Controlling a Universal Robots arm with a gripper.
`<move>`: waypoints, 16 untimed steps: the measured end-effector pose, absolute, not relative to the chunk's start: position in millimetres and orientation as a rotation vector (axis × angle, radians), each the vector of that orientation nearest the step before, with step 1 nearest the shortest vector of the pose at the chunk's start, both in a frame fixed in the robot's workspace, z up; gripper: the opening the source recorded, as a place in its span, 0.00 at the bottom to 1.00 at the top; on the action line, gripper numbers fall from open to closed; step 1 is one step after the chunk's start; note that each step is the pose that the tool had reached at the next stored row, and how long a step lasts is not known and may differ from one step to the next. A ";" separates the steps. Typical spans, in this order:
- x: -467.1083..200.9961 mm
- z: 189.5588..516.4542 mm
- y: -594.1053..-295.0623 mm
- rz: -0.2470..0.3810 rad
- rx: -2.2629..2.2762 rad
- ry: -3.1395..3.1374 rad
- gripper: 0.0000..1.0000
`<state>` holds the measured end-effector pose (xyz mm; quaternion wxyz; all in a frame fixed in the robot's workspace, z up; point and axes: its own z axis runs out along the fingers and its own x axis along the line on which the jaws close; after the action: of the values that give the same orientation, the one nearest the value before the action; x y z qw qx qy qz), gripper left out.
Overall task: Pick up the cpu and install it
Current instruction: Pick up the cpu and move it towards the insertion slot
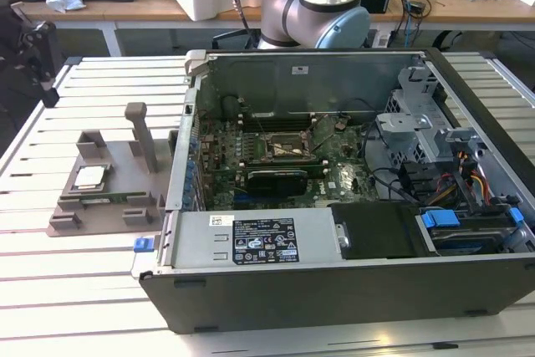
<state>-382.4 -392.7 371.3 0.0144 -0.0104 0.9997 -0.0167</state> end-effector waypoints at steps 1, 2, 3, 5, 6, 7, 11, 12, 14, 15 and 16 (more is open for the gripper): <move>-382.4 370.9 -392.7 -0.052 -0.032 3.112 0.60; -382.4 370.5 -392.7 -0.052 -0.032 3.112 0.60; -382.4 370.3 -392.6 -0.052 -0.032 3.112 0.60; -382.4 369.8 -392.7 -0.052 -0.032 3.112 0.60; -382.4 369.2 -392.7 -0.052 -0.032 3.112 0.60; -382.4 368.8 -392.7 -0.052 -0.032 3.112 0.60; -382.4 367.7 -392.7 -0.052 -0.032 3.112 0.60; -382.4 367.3 -392.7 -0.052 -0.032 3.112 0.60; -382.4 366.8 -392.7 -0.052 -0.032 3.112 0.60; -382.4 366.4 -392.6 -0.052 -0.032 3.112 0.60; -382.4 365.9 -392.7 -0.052 -0.032 3.112 0.60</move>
<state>-382.4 -392.7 365.9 0.0144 -0.0104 0.9997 -0.0167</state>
